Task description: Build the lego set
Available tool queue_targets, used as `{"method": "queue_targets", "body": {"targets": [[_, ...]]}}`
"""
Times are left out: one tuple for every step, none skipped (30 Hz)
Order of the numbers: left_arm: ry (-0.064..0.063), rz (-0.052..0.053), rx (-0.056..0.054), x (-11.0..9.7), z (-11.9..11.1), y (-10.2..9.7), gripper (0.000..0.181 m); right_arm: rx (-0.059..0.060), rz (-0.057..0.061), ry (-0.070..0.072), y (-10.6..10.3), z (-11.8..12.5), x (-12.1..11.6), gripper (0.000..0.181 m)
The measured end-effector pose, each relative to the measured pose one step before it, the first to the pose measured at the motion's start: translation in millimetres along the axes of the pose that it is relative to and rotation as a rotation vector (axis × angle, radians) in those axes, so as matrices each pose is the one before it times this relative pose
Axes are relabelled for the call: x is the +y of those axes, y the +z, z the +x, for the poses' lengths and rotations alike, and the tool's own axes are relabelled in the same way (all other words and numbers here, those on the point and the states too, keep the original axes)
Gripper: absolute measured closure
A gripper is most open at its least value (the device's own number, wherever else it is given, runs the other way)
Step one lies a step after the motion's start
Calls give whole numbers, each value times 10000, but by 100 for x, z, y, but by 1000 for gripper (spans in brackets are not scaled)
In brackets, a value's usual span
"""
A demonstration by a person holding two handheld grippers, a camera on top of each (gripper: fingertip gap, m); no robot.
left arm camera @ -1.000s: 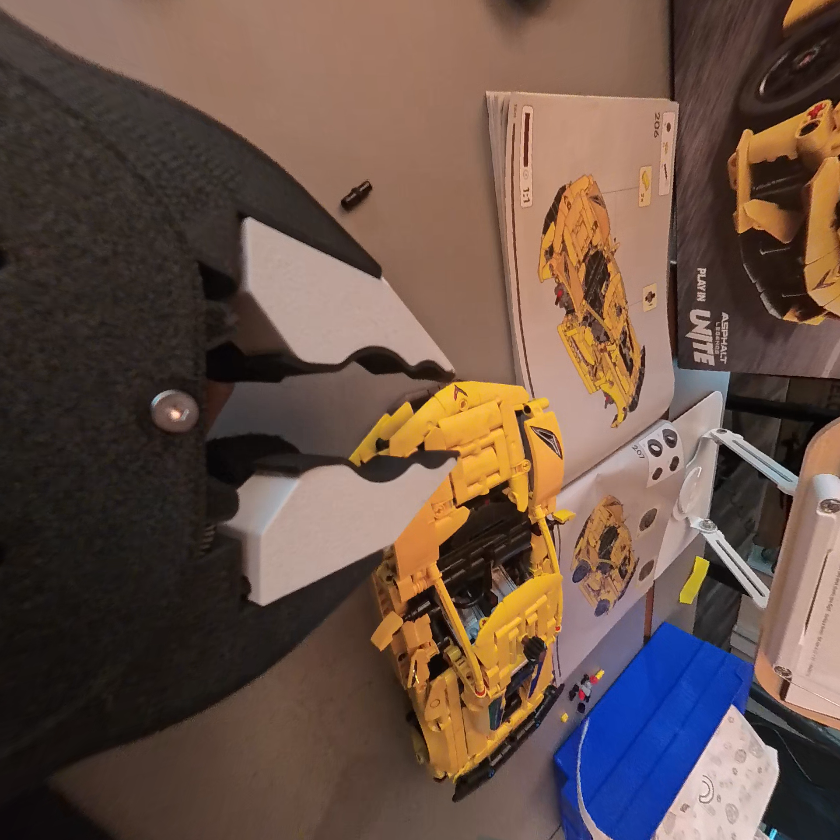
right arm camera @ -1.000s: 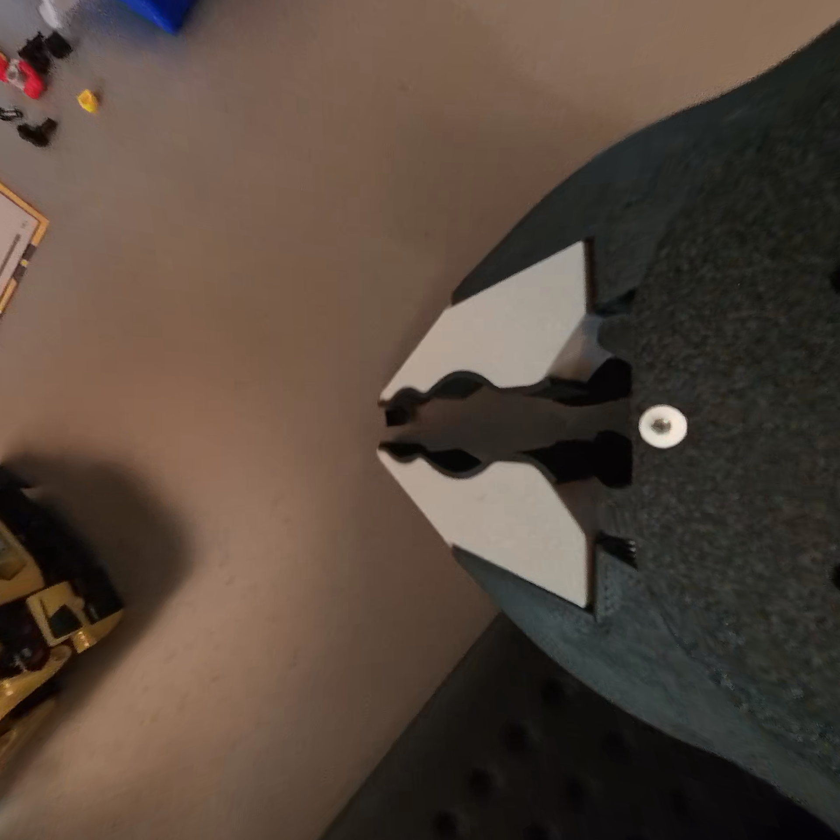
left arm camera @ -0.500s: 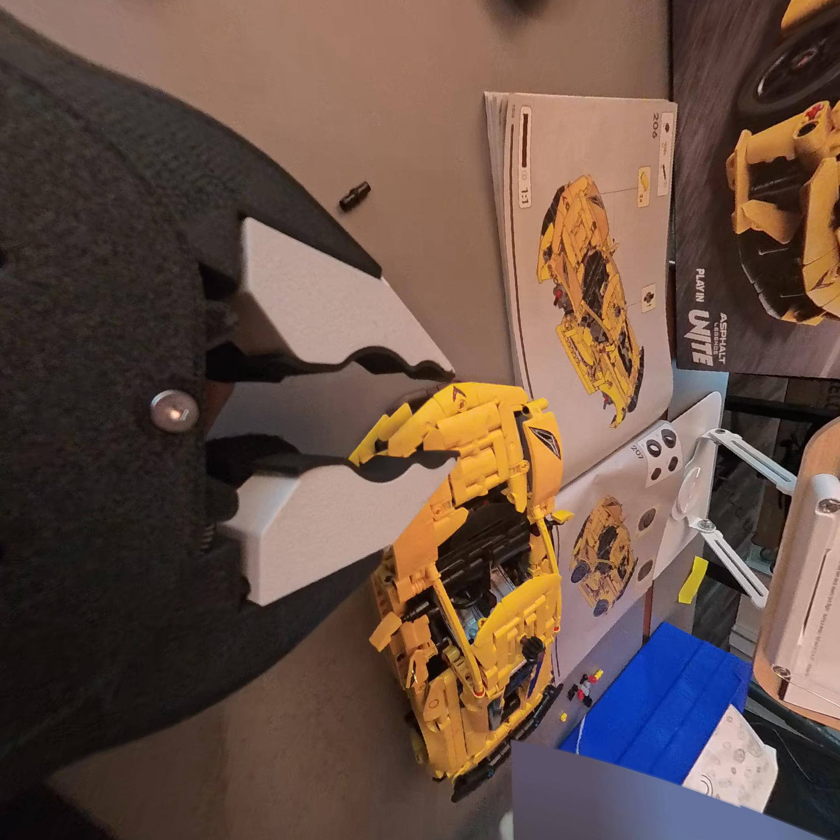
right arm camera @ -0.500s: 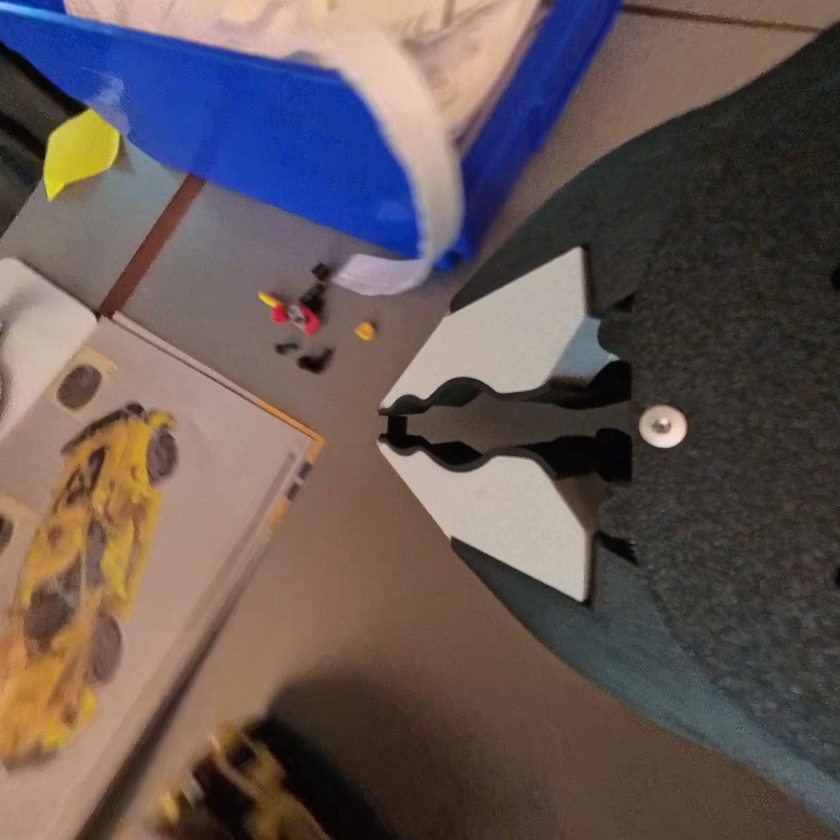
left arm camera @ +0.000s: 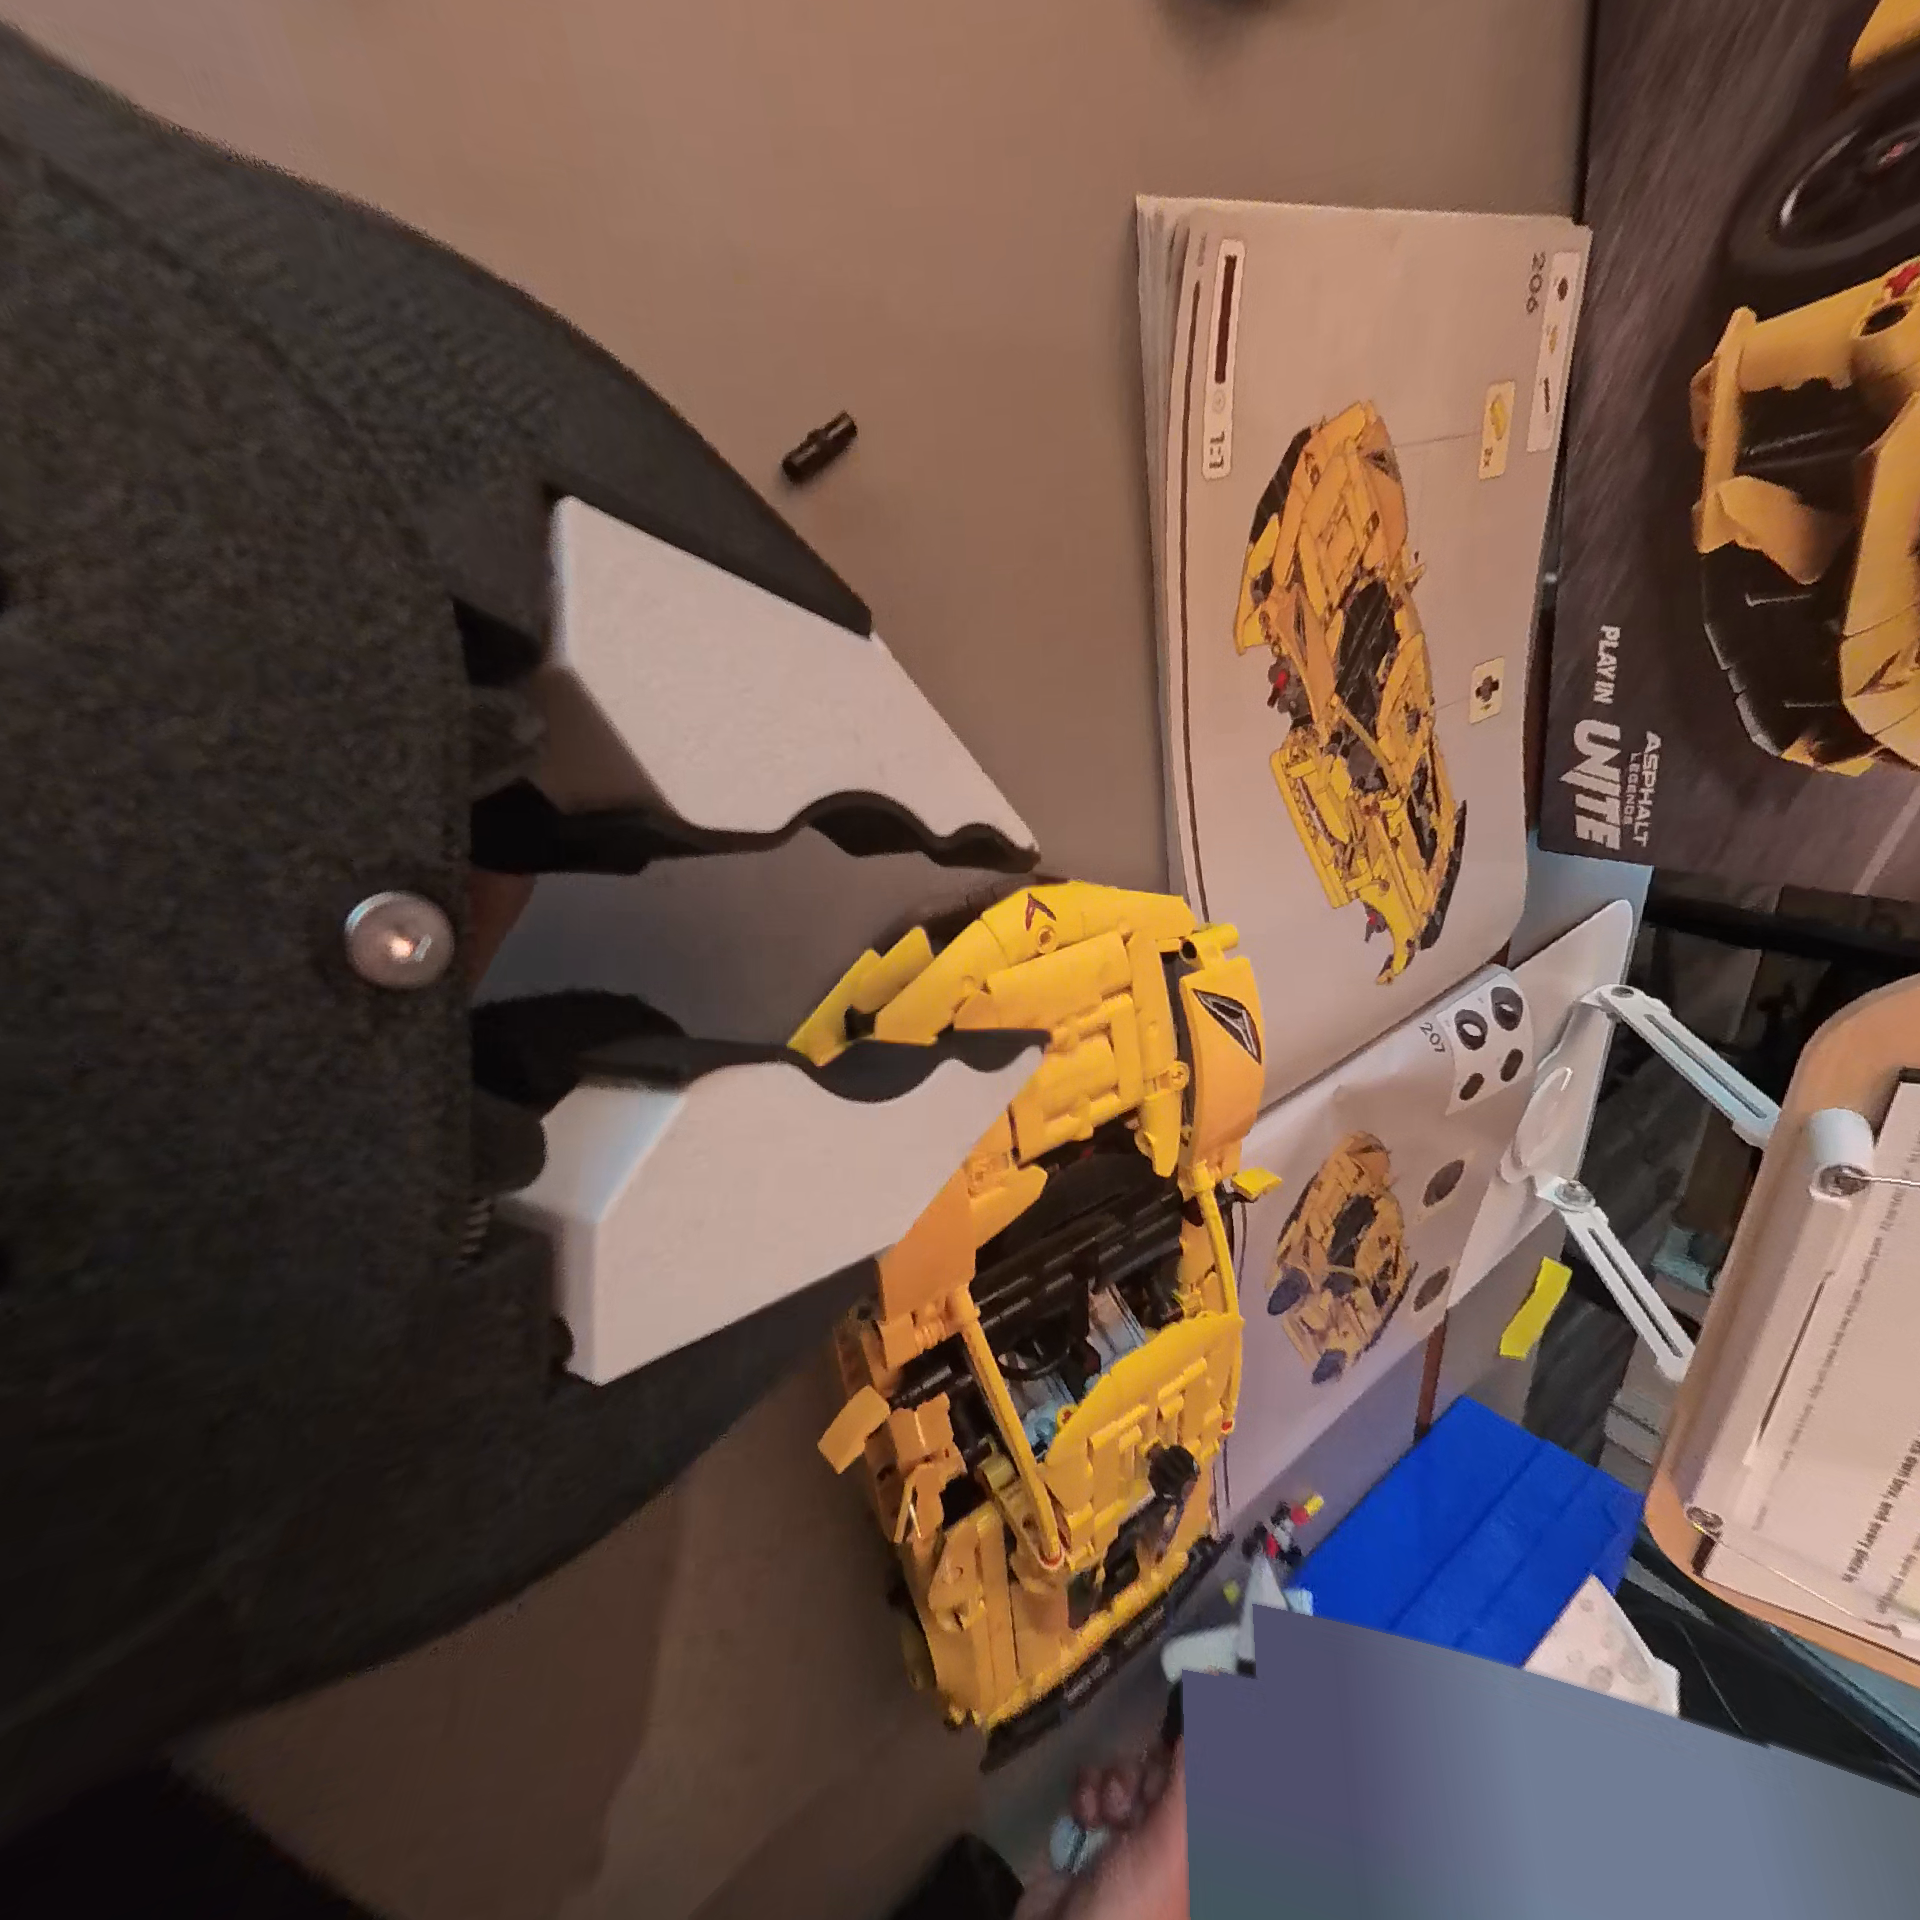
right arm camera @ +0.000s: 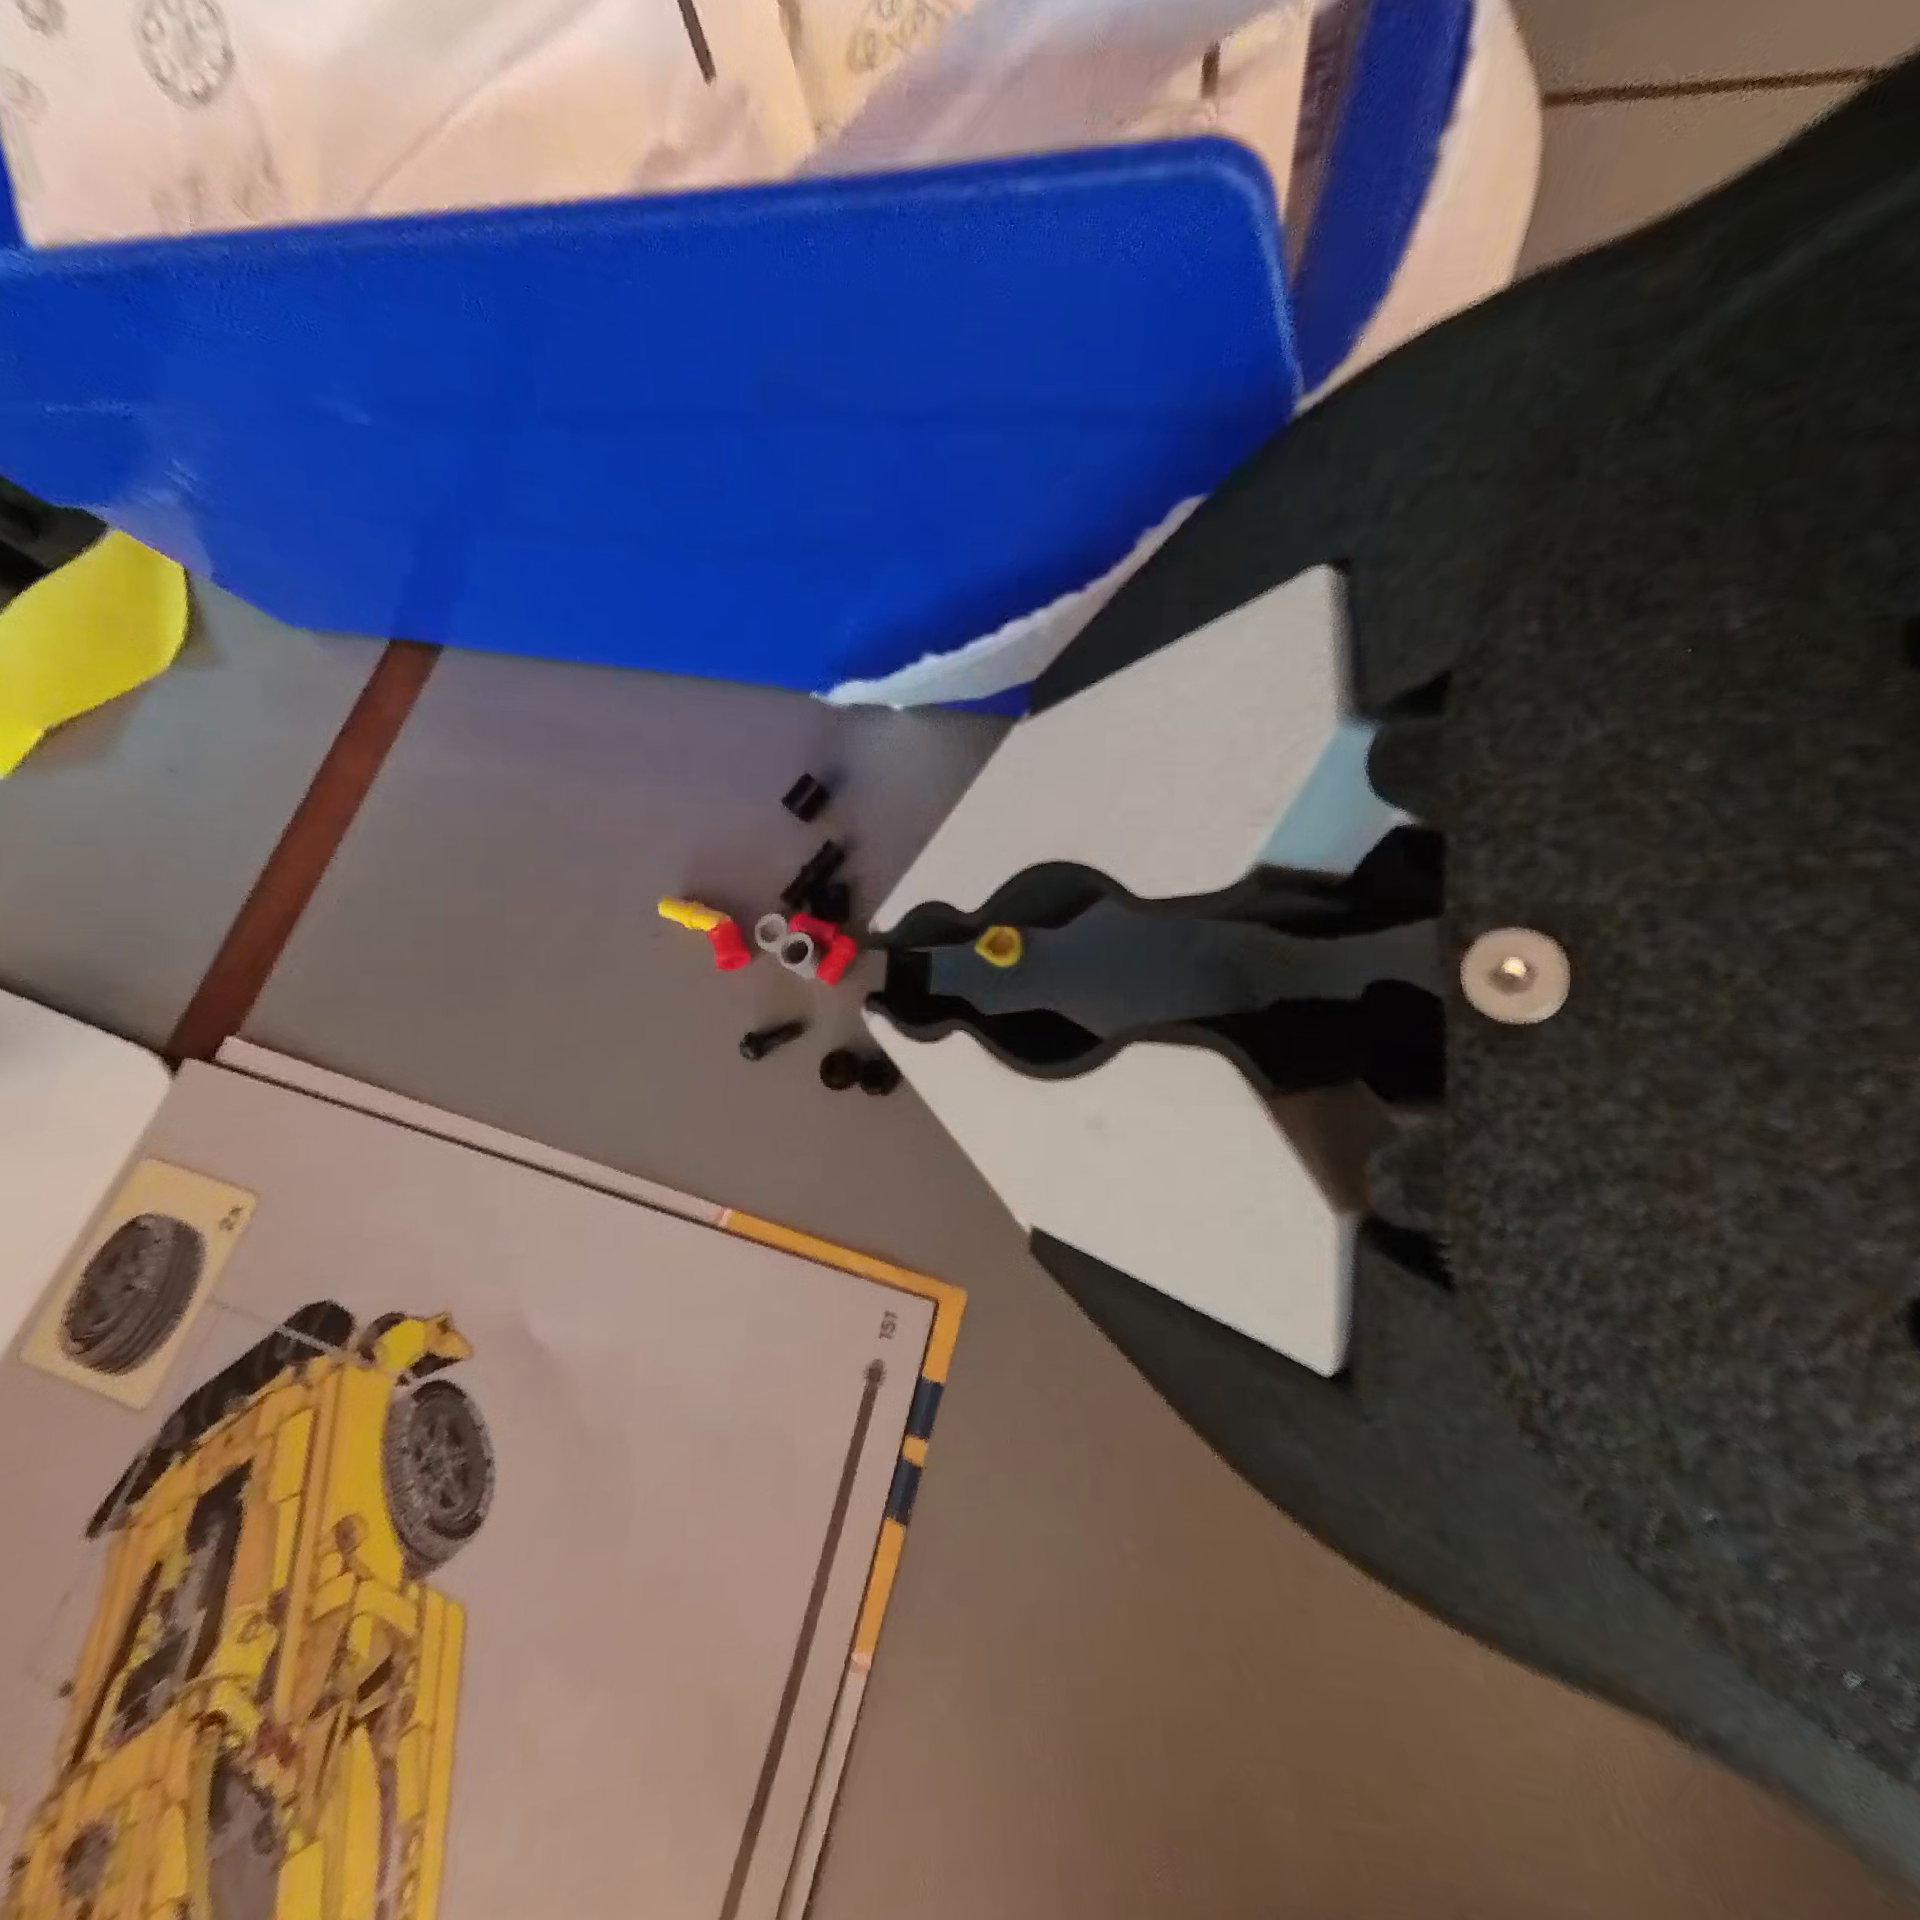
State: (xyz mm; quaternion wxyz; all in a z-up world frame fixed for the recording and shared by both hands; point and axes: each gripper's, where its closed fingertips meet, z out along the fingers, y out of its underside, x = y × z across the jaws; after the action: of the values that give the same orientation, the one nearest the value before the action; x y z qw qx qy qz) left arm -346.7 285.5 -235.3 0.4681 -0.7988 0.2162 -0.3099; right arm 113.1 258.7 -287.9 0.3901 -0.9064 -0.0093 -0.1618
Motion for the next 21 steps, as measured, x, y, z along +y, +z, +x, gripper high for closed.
{"method": "queue_targets", "body": {"targets": [[240, -13, -158, 41, -96, 19, 150, 110, -35, -103, 43, 137, 88, 174], [214, -16, -105, 43, -5, 31, 150, 29, 105, -65, -142, 15, -139, 174], [140, -27, -41, 63, 55, 53, 150, 49, 136, 4, -299, 68, -220, 173], [38, -41, 6, 80, 60, 68, 150, 78, 166, 13, -432, 152, -321, 172], [-84, -55, 61, 67, 55, 85, 150, -102, 198, 41, -577, -124, -557, 167], [-170, -43, 111, 51, 69, 40, 150, -363, 143, 58, -802, -588, -691, 161], [-196, -12, 94, 8, 7, -13, 150, -485, 12, 80, -1125, -896, -677, 156], [-156, 27, 33, -52, -99, -80, 150, -580, 98, 47, -1470, -1224, -878, 151], [-99, 65, -37, -129, -191, -104, 150, -120, 292, 221, -1609, -756, -933, 151], [-61, 75, -73, -119, -231, -103, 150, -41, 581, 265, -1513, -812, -1020, 152], [-55, 31, -33, -29, -143, -39, 150, -201, 656, 288, -1194, -1206, -782, 157], [-78, -61, 63, 103, 29, 35, 150, -222, 568, 290, -767, -1301, -368, 161], [-82, -87, 178, 131, 237, 38, 150, -150, 356, 219, -267, -1177, 111, 164], [-45, -98, 236, 178, 332, 15, 155, -169, 158, 90, 144, -1055, 483, 166], [-25, -92, 232, 182, 332, -15, 161, -187, 85, 75, 470, -916, 644, 165], [-22, -73, 132, 158, 193, -29, 161, -295, 96, 83, 573, -894, 482, 164], [3, -22, 27, 124, -13, -59, 161, -266, 64, -2, 431, -634, 171, 160], [-23, 11, -31, 57, -132, -68, 161, -290, -180, -147, 150, -538, -12, 154], [-63, 39, -8, -40, -93, -73, 161, -249, -30, -175, -42, -408, -334, 154], [-89, 68, 26, -106, -52, -47, 161, -108, 262, -58, -28, -201, -387, 156], [-92, 43, 27, -65, -31, 15, 160, 12, 179, 56, 33, 4, -40, 160]]}}
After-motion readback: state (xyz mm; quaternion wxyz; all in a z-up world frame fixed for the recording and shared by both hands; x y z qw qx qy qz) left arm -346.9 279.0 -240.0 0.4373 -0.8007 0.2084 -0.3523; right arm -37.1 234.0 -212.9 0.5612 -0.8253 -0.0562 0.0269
